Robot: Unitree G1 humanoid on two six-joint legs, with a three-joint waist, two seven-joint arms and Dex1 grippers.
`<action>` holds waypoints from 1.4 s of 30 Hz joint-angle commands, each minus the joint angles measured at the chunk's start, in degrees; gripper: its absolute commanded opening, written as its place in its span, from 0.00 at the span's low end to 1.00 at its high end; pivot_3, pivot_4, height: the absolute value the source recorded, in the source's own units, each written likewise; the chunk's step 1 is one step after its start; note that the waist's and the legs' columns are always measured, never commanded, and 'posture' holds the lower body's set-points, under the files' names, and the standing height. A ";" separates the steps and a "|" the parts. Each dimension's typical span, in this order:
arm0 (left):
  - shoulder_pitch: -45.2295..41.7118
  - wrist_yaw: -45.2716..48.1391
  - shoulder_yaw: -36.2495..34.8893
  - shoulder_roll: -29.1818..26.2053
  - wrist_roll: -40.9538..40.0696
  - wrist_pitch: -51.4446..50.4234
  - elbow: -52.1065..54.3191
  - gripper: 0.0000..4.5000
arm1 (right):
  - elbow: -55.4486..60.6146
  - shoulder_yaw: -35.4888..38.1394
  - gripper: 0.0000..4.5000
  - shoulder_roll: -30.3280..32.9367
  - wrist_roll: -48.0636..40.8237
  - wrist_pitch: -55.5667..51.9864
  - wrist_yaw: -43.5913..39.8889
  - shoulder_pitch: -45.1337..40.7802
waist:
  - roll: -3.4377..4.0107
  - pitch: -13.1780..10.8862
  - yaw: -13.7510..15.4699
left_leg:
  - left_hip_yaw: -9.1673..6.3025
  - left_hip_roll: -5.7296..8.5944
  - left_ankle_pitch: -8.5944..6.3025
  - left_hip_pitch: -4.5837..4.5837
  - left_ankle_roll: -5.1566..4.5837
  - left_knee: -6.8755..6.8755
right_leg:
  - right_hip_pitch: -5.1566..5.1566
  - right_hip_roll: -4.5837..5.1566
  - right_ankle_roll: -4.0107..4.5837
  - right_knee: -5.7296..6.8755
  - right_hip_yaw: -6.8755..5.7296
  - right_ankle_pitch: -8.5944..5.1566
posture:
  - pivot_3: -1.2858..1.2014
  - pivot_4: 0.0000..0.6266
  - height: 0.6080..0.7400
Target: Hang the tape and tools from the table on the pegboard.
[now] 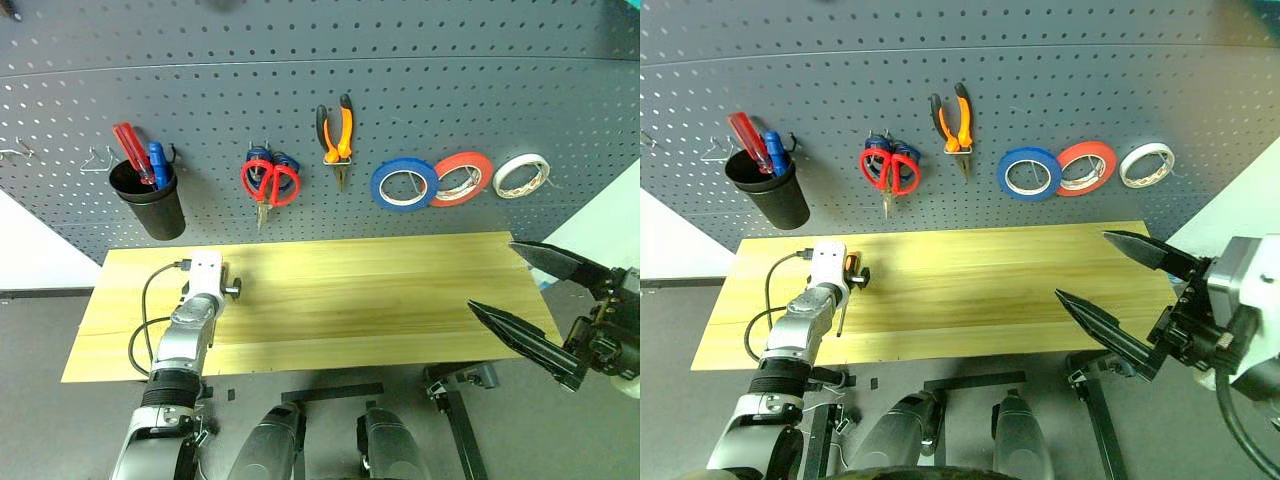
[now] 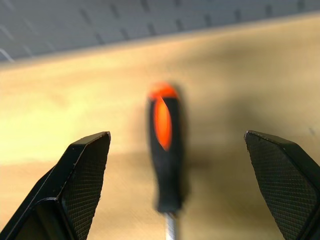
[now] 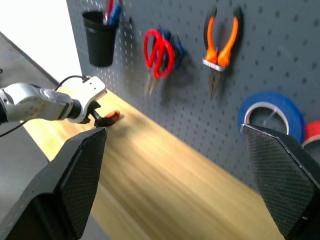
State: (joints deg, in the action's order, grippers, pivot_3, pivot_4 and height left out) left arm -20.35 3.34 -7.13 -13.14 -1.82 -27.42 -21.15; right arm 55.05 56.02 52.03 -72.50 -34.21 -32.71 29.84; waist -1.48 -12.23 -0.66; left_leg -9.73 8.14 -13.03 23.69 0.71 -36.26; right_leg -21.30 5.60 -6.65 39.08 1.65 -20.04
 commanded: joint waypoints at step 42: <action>-5.66 -0.11 -5.17 -0.67 -5.03 1.28 -14.08 0.79 | 0.10 5.71 1.00 2.31 -1.95 -0.43 -0.59 2.84 | -0.07 -0.04 -0.13 | 0.01 0.00 -0.03 0.07 -0.05 0.07 | -0.05 0.03 0.00 -0.13 0.03 0.00 | 0.47 0.35 1.00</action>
State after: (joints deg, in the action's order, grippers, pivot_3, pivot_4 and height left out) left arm -26.72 3.67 -12.05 -13.56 -6.85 -25.94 -36.10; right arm 54.97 59.67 54.07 -73.51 -34.69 -33.14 32.72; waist -1.55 -12.26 -0.79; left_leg -9.73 8.14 -13.06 23.76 0.67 -36.19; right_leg -21.35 5.62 -6.65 38.95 1.68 -20.04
